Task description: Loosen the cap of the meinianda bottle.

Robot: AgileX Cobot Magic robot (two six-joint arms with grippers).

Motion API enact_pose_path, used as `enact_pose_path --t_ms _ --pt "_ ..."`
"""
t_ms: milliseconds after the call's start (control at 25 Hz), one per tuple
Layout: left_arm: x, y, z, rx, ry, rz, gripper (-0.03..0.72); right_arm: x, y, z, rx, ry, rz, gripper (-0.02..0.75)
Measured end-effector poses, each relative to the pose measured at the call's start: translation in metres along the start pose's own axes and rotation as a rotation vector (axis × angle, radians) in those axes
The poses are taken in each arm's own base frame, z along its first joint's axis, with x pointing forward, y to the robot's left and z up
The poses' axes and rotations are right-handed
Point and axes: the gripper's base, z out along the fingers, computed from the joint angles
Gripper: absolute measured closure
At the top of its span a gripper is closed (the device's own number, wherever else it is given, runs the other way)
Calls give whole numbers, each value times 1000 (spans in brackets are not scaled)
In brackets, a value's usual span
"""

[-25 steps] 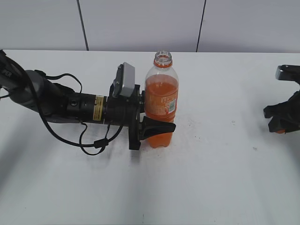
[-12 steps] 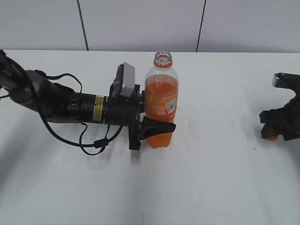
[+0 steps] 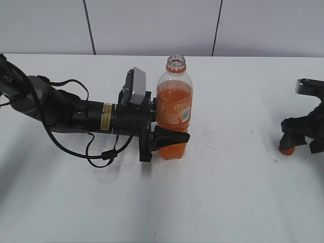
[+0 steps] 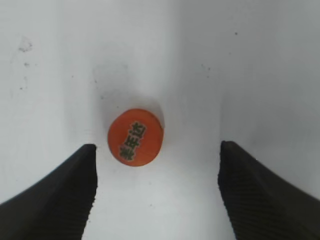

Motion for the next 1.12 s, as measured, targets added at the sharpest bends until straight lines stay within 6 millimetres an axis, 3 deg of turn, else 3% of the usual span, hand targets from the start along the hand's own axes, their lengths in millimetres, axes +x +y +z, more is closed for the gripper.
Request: enact_pose_path --t_ms 120,280,400,640,1120 --pt "0 0 0 -4 0 -10 273 -2 2 -10 -6 -13 0 174" --pt "2 1 0 -7 19 -17 148 -4 4 -28 -10 -52 -6 174" --pt "0 -1 0 6 -2 -20 109 -6 6 -40 -14 -82 -6 174" --pt "0 -5 -2 14 -9 -37 101 -8 9 -61 -17 -145 -10 174" --pt "-24 -4 -7 -18 -67 -15 100 -9 12 -91 -17 -236 -21 174"
